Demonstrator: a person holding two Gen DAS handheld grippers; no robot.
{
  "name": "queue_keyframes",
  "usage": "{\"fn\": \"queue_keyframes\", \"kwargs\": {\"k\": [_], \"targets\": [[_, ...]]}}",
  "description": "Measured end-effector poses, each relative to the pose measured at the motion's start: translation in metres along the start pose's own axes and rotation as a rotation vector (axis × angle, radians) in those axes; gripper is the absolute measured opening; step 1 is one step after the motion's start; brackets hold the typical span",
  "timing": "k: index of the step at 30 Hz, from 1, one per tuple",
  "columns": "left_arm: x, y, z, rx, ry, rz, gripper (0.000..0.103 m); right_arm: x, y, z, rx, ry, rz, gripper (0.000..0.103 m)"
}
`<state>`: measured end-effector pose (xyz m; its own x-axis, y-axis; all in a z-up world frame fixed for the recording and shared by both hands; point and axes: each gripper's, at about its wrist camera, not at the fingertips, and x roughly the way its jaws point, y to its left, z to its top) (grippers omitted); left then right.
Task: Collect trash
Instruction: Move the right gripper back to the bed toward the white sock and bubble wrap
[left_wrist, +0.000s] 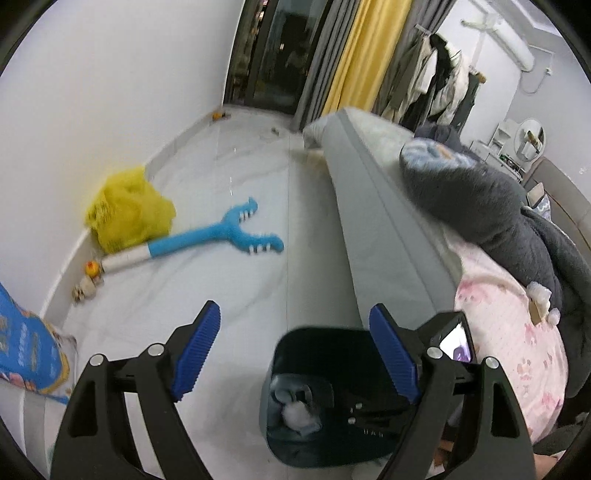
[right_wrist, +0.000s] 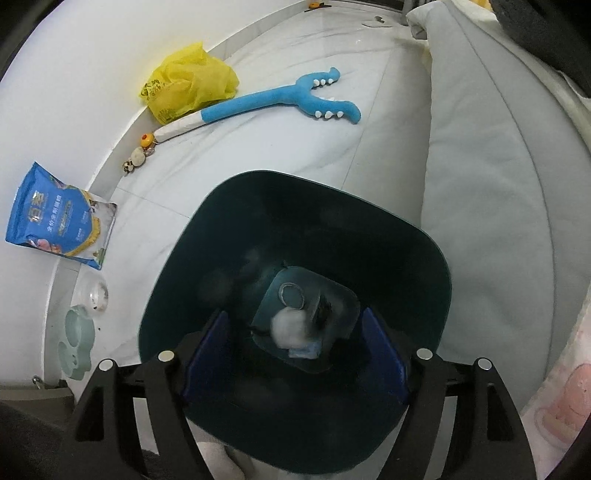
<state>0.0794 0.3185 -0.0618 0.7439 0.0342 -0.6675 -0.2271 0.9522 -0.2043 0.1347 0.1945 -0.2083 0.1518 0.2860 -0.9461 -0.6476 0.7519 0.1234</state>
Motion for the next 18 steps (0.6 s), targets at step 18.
{"fn": "queue_keyframes", "kwargs": {"k": [18], "targets": [[-0.035,-0.053,0.028,0.071,-0.221,-0.084,0.098,-0.094,-0.017,-0.002,0.028,-0.2,0.152,0.09]]}}
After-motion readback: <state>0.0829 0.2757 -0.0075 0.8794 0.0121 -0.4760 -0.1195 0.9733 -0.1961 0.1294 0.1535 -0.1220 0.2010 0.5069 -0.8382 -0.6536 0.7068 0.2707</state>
